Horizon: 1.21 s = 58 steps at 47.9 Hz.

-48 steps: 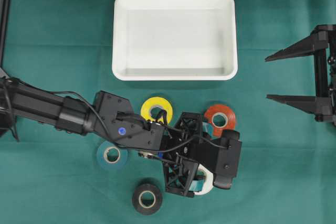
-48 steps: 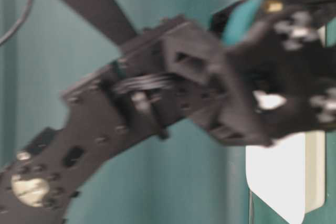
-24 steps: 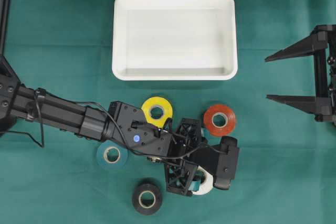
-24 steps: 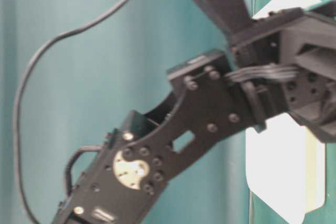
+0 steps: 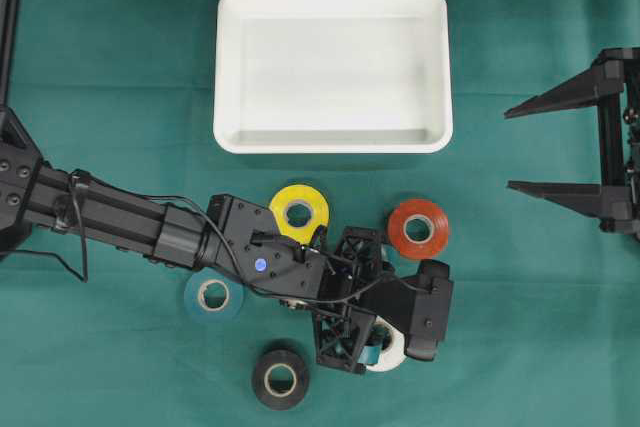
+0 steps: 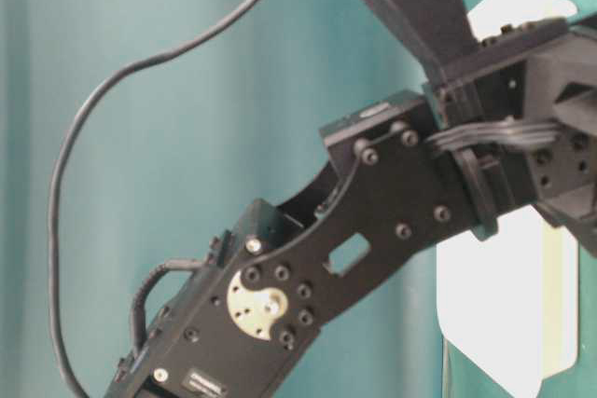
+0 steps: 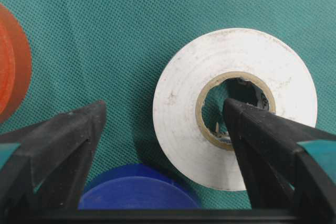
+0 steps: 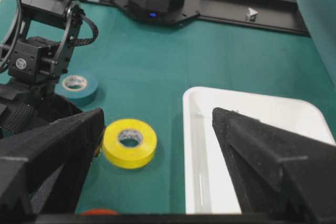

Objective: Pick up the tape from a random location and place it into the white case.
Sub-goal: 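Lower the left gripper into the white roll's hole and close it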

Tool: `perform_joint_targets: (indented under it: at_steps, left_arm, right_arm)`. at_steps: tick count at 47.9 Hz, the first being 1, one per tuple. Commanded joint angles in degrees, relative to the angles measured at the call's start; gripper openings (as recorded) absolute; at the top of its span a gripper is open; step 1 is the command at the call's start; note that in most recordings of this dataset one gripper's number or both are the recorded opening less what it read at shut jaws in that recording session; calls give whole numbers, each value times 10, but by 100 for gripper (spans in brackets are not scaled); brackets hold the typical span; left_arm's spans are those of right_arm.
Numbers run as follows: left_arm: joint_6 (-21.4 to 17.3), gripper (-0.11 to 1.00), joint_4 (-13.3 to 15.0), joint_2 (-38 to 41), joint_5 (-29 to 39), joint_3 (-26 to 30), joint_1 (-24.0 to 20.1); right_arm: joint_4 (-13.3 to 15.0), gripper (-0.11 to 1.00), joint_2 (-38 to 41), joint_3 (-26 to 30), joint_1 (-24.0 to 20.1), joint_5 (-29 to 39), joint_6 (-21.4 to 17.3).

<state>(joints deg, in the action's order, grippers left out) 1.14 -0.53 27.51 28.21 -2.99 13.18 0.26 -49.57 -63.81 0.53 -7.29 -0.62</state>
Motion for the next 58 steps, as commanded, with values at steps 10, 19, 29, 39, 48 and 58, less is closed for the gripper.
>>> perform_joint_targets:
  at_steps: [10, 19, 29, 39, 48, 58]
  left_arm:
    - [-2, 40, 0, -13, 0, 8, 2]
    - [-2, 25, 0, -15, 2, 7, 0]
    - [-2, 25, 0, -15, 2, 8, 0]
    - [-2, 25, 0, -18, 2, 11, 0]
    - [-2, 25, 0, -38, 22, 15, 0]
    - [-2, 25, 0, -82, 42, 15, 0]
  right_arm:
    - [0, 92, 5, 11, 0, -1, 1]
    - [0, 92, 6, 11, 0, -1, 1]
    - [0, 92, 7, 11, 0, -1, 1]
    - [1, 92, 7, 11, 0, -1, 1]
    - [1, 92, 7, 11, 1, 1, 1]
    - [0, 92, 6, 12, 1, 4, 0]
